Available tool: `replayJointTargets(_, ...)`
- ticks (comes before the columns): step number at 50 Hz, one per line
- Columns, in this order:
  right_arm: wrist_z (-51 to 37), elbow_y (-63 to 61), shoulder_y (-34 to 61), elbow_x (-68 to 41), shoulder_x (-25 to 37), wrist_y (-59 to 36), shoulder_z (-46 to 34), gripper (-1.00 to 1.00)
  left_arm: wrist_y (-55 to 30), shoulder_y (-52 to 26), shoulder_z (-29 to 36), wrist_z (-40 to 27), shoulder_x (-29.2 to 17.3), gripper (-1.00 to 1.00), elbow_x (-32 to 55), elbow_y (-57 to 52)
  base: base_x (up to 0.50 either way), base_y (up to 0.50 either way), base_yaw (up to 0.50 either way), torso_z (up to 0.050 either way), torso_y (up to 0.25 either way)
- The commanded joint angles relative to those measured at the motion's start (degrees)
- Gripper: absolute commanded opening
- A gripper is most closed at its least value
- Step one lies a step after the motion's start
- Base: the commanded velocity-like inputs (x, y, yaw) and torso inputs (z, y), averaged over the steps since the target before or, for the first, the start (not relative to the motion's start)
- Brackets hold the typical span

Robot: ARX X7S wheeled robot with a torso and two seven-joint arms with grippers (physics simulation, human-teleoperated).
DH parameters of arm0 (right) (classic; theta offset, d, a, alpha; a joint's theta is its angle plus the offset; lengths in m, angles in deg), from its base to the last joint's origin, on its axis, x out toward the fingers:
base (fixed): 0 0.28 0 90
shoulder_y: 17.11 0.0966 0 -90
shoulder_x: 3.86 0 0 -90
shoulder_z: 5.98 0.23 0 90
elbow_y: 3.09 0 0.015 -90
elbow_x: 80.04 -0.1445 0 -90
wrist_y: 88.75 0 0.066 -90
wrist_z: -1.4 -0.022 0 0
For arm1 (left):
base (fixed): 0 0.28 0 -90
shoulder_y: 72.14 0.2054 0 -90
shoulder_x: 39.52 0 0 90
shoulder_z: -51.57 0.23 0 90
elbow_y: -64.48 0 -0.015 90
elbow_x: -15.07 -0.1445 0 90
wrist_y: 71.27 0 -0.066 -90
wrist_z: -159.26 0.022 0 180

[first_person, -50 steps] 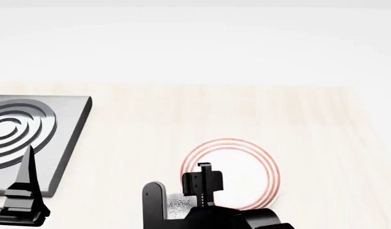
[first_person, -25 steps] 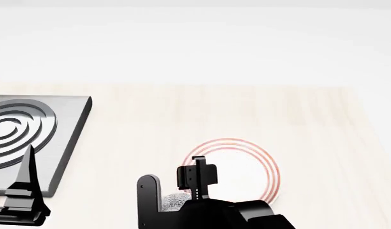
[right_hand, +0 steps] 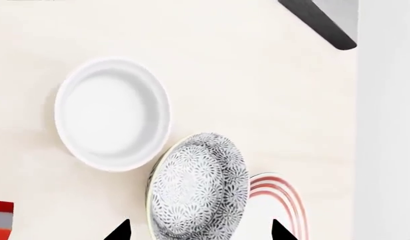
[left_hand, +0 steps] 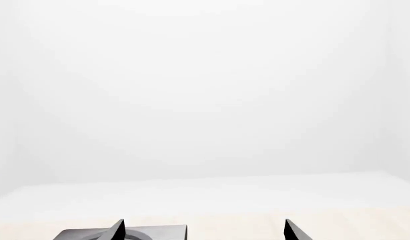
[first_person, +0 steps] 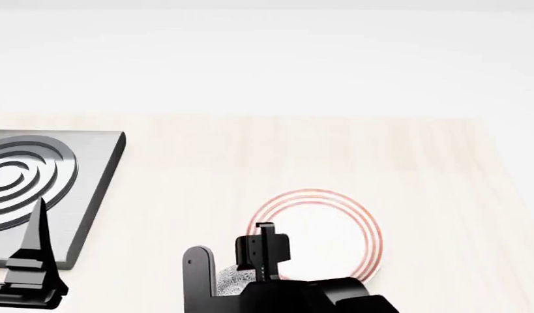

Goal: Pick the akita bowl between the plate and the ramekin and place it on the plate.

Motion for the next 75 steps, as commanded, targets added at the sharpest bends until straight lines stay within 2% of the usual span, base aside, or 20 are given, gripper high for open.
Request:
replayJointTargets(1, -1.32, 4.55, -0.29, -0.32, -1.76, 2.7, 1.02, 1.0, 0.23, 0.07, 0.19, -0.01, -0.15, 1.0, 0.06, 0.11, 0.0, 0.0, 0.0, 0.0, 0.0)
replayJointTargets(9, -3.22, 7.87, -1.08, -0.08, -3.22, 5.12, 1.56, 1.0, 0.34, 0.04, 0.31, -0.03, -0.18, 1.0, 0.2, 0.32, 0.0, 0.0, 0.0, 0.0, 0.0)
replayJointTargets(20, -0.46, 4.06, -1.86, -2.02, -2.17, 5.3, 1.03, 1.0, 0.32, 0.04, 0.27, -0.08, -0.31, 1.0, 0.66, 0.13, 0.0, 0.0, 0.0, 0.0, 0.0)
replayJointTargets(37, -1.78, 11.35, -2.45, -0.31, -4.06, 7.5, -0.34, 1.0, 0.14, -0.2, 0.71, -0.39, -0.66, 1.0, 0.52, -0.22, 0.0, 0.0, 0.0, 0.0, 0.0)
replayJointTargets(52, -0.58, 10.48, -3.23, 0.37, -3.71, 8.08, -2.39, 1.0, 0.52, -0.12, 0.95, -0.53, -0.78, 1.0, 0.45, -0.12, 0.0, 0.0, 0.0, 0.0, 0.0)
replayJointTargets(75, -2.5, 17.15, -3.57, 1.86, -5.53, 11.22, -3.0, 1.0, 1.26, 0.17, 1.18, -0.67, -1.07, 1.0, 0.32, 0.0, 0.0, 0.0, 0.0, 0.0, 0.0)
